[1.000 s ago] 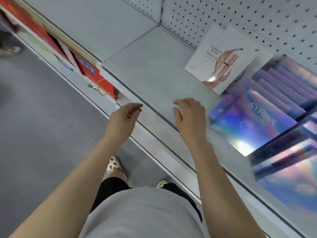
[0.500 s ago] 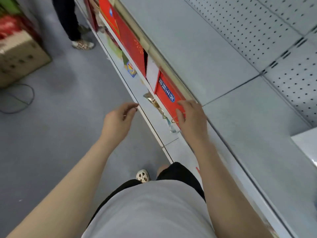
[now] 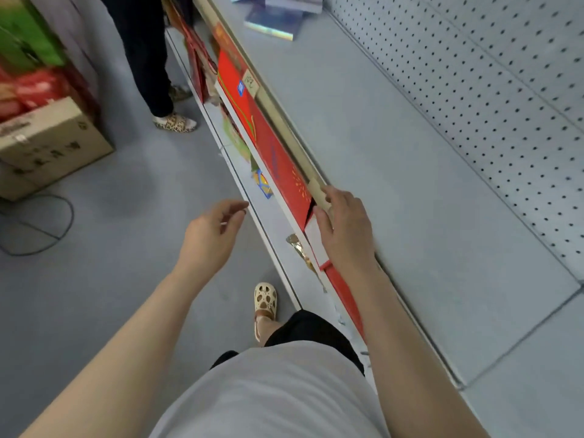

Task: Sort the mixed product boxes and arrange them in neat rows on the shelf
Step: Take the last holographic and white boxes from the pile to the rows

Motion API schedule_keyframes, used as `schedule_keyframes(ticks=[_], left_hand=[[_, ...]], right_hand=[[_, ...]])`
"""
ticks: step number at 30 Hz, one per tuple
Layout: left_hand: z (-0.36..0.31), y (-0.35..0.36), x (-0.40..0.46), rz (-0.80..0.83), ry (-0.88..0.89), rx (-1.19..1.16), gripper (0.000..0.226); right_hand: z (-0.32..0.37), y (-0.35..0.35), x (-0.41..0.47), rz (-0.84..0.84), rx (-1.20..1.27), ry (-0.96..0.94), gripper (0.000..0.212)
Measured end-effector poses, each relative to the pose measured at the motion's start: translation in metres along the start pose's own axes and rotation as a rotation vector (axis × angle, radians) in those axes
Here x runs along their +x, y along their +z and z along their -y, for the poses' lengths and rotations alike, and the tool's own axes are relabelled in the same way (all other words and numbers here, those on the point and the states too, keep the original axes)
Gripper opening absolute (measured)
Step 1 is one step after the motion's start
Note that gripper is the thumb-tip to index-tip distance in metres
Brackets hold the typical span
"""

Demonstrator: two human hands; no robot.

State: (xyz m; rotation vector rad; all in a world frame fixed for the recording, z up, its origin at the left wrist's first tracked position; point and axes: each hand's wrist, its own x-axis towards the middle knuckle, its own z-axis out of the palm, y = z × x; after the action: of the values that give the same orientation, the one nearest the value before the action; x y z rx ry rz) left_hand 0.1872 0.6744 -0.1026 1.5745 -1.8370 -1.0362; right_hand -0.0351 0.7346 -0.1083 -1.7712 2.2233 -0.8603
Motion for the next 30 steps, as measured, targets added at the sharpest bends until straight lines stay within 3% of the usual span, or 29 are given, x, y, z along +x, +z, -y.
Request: schedule_keyframes(ticks=[11,20,30], left_hand=[[-0.022,-0.045,0.234,0.066,0.110,0.088,0.025],[-0.014,-0.070,0.457,0.206,0.270,0.121,0.026],[-0.040,-0.093,0.665,0.268,0.452,0.292,0.033]], right_hand=[[0.012,0.051,0.273,0.091,-0.076,0.084,0.051],[0.014,0.102,0.497,0.056,-0.231,0.177,0.058],[-0.008,0.157,0.647,0.197,-0.332,0.347,0.064]])
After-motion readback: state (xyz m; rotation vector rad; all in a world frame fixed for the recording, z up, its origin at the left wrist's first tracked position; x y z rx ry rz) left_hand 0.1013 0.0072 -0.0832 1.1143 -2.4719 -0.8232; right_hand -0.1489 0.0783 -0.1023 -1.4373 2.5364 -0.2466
